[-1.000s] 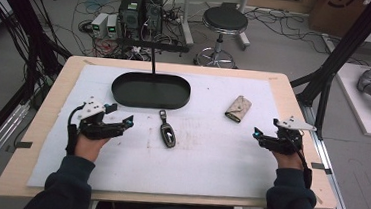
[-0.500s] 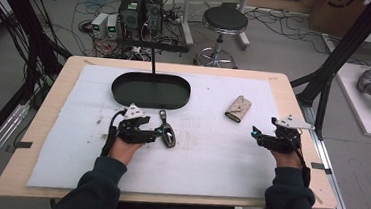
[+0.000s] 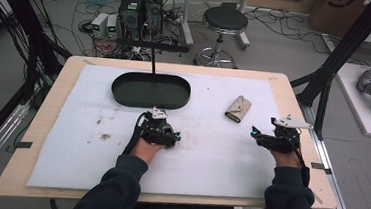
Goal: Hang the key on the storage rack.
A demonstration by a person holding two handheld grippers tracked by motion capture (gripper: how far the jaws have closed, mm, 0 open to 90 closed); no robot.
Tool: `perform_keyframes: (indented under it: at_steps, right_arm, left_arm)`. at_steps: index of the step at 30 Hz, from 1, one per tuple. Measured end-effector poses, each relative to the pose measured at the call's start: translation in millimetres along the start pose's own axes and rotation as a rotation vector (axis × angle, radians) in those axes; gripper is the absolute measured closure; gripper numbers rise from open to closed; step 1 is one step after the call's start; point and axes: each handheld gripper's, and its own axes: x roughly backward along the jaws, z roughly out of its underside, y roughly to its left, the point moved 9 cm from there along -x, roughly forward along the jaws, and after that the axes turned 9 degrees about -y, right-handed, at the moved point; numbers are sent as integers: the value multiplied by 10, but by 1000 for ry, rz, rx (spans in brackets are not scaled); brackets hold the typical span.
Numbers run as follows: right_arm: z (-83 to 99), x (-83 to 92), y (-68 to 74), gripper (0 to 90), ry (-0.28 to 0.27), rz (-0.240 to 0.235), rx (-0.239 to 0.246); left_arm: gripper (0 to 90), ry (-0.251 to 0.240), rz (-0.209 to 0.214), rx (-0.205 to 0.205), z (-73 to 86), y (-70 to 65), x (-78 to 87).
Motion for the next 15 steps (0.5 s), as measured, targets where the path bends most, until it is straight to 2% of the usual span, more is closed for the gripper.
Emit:
perform_keyframes:
  at_steps: [2,3,6,8,13,15]
  right_arm:
    - [1,2,-1,215,1,0,-3]
    - [4,-1,-2,215,3,1,-3]
    - [4,-4,0,215,3,-1,4]
    - [2,2,0,215,2,-1,3]
    - [2,9,-8,215,1,0,-1]
    - [2,10,-5,215,0,0,0]
  left_arm:
    - [183,12,0,-9,19,3,-9]
    - [199,18,-6,-27,19,10,2]
    - [247,25,1,-31,18,15,17]
    - [312,46,35,-60,25,18,63]
    - [472,62,85,-72,63,74,167]
    - [482,67,101,-75,78,110,204]
